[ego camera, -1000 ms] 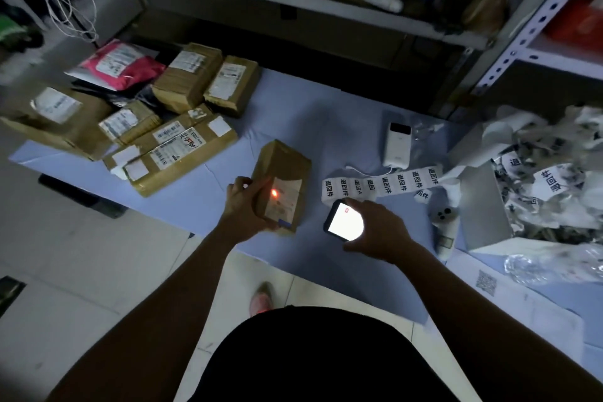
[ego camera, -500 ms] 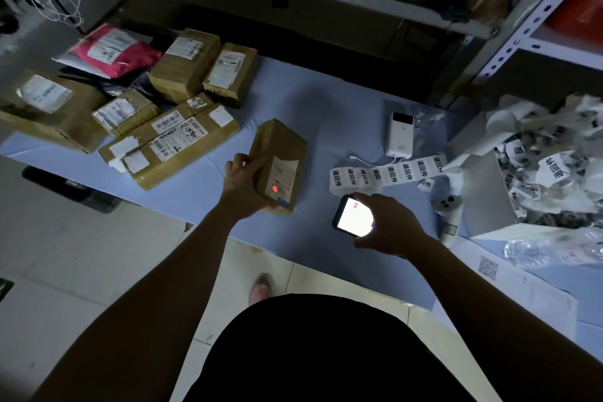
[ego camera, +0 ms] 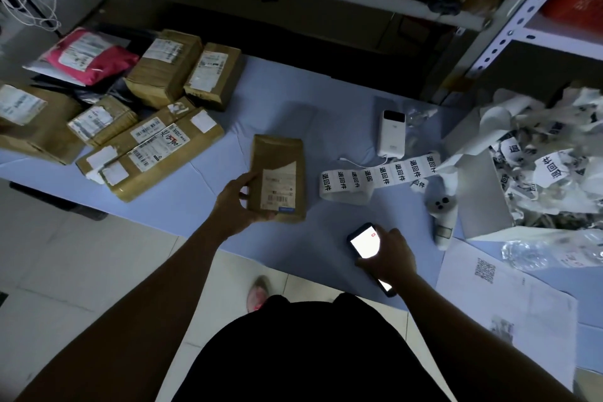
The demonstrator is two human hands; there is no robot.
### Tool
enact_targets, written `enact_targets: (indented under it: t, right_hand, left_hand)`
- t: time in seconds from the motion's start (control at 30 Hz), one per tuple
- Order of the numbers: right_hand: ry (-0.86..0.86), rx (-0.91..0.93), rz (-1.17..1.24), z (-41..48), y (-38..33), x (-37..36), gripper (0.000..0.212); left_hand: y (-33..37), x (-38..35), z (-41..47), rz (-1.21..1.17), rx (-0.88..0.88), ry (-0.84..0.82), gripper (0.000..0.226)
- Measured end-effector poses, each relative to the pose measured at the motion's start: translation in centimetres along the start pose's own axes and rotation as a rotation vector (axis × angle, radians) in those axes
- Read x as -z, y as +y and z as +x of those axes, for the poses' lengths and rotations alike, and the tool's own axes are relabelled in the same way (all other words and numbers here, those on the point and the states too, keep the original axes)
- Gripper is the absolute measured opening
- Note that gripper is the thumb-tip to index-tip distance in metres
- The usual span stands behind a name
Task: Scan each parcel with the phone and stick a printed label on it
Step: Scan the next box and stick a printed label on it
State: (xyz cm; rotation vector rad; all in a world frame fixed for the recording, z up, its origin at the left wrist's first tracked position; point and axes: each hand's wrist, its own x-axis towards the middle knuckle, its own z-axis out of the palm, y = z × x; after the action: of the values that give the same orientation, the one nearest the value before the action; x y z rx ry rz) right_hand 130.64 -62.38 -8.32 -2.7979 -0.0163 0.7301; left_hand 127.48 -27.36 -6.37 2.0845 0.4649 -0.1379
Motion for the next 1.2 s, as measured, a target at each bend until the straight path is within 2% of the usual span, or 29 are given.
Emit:
enact_targets:
  t: [0.13, 0.23, 0.27, 0.33, 0.4, 0.47, 0.53, 0.73, 0.87, 1.0, 1.1, 1.2]
  right_hand:
    - [0.045, -0.008, -0.12, 0.9, -0.4, -0.1, 0.095]
    - [0.107, -0.036, -0.17, 1.1, -1.7, 0.4, 0.091]
    - [0.155, -0.01, -0.151, 1.2, -2.4, 0.6, 0.083]
    - [0.243, 0.121, -0.036, 2.0, -4.2, 0.8, 0.053]
    - [0.194, 0.275, 0.016, 2.9, -6.3, 0.8, 0.033]
    - [0.103, 0.367, -0.052, 3.9, -8.1, 0.3, 0.037]
    - [0.08, 0.357, -0.125, 4.7, -9.0, -0.2, 0.038]
    - [0.209, 0.354, -0.224, 6.5, -9.6, -0.2, 0.029]
    - [0.171, 0.329, -0.241, 7.2, -9.8, -0.2, 0.029]
    - [0.204, 0.299, -0.203, 7.0, -9.5, -0.5, 0.017]
    - [0.247, 0.222, -0.171, 6.2, -9.6, -1.6, 0.04]
    - [0.258, 0.147, -0.159, 5.4, -9.7, -3.0, 0.038]
  left_hand:
    - [-0.2, -0.3, 0.1, 0.04, 0.052, -0.132, 0.1]
    - [0.1, -0.5, 0.4, 0.079, 0.065, -0.131, 0.099]
    - [0.2, -0.6, 0.5, 0.083, 0.068, -0.115, 0.096]
    - [0.5, -0.5, 0.8, 0.093, 0.073, -0.063, 0.087]
    - [0.8, -0.3, 1.0, 0.106, 0.062, 0.004, 0.077]
    - [1.2, 0.0, 1.2, 0.108, 0.036, 0.038, 0.071]
    - [1.8, 0.4, 1.3, 0.085, 0.027, 0.051, 0.067]
    - [3.7, 1.0, 1.8, 0.036, 0.03, 0.066, 0.061]
    - [4.4, 1.1, 1.6, 0.019, 0.016, 0.048, 0.056]
    - [4.9, 1.0, 1.3, 0.026, -0.021, 0.017, 0.048]
    - [5.4, 0.8, 1.1, 0.047, -0.047, -0.005, 0.047]
    - [5.8, 0.6, 0.8, 0.067, -0.083, -0.007, 0.045]
